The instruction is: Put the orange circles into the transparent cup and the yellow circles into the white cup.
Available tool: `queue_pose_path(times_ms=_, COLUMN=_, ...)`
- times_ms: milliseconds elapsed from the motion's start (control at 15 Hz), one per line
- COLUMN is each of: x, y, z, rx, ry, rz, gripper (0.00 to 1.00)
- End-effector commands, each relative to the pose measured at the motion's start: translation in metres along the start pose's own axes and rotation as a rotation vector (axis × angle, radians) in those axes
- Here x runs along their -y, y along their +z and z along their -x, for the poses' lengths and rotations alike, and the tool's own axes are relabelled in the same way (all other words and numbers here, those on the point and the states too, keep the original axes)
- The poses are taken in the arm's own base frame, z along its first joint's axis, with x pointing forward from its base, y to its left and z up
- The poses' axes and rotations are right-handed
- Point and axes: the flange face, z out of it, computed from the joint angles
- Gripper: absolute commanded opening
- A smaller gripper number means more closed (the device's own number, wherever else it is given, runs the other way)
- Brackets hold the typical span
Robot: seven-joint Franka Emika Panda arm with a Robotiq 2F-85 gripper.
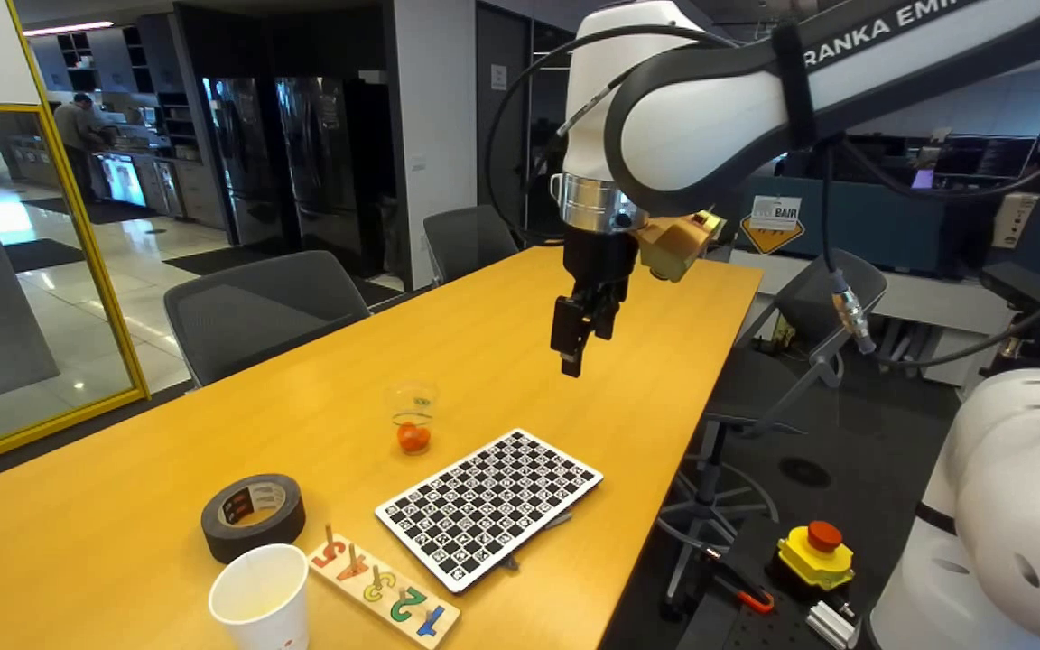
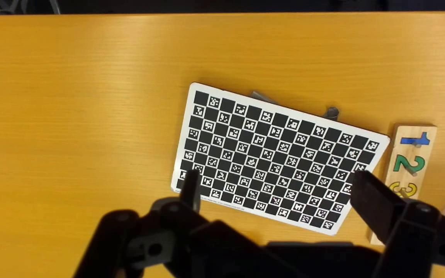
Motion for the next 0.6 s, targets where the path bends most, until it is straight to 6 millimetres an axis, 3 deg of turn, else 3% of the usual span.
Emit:
queue_pose_path(times_ms=0, x=-0.0059, y=-0.0076, z=0.0184, rx=-0.05, ry=0.028, rz=-0.048, gripper=1.0)
queue_pose_path(times_ms=533, x=-0.009, y=-0.0017, z=0.0207, rx=-0.019, ry=0.046, rz=-0.04, gripper=1.0)
